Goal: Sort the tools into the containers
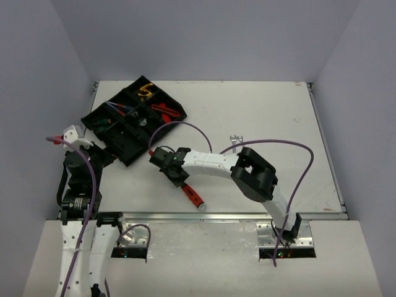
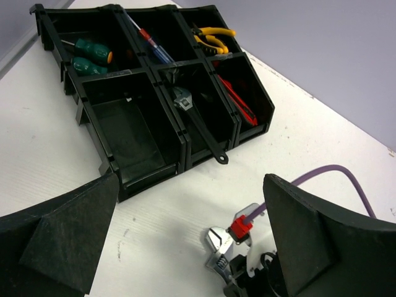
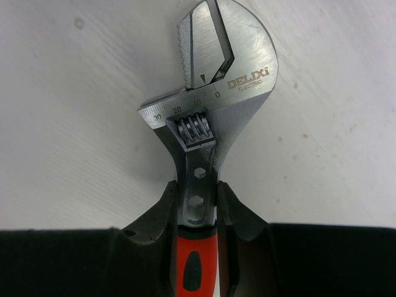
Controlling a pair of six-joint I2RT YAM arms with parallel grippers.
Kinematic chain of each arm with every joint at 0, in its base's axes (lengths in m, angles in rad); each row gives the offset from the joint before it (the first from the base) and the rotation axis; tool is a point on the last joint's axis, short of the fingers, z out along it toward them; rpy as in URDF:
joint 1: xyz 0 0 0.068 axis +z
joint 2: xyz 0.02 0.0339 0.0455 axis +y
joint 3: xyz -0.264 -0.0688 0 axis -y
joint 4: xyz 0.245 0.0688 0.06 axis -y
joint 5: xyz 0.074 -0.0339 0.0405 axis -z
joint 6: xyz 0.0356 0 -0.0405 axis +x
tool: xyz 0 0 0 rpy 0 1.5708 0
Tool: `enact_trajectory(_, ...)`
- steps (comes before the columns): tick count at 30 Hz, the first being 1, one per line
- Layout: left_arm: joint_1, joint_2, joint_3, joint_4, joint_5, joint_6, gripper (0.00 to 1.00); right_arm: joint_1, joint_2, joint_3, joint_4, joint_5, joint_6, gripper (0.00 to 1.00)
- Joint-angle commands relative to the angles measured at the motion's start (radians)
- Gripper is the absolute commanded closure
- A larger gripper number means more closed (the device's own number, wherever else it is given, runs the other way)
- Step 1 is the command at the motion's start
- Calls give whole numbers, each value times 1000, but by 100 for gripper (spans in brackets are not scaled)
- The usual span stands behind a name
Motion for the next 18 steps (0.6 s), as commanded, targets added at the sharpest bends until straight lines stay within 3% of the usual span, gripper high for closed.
enact_trajectory(1,-11,6,6,48,16,10,0,-8,-160,-7,52,66,-33,100)
enact_trajectory(18,-17,-6,12,41,0,6,0,-52,-279,-51,133,92,-134,100)
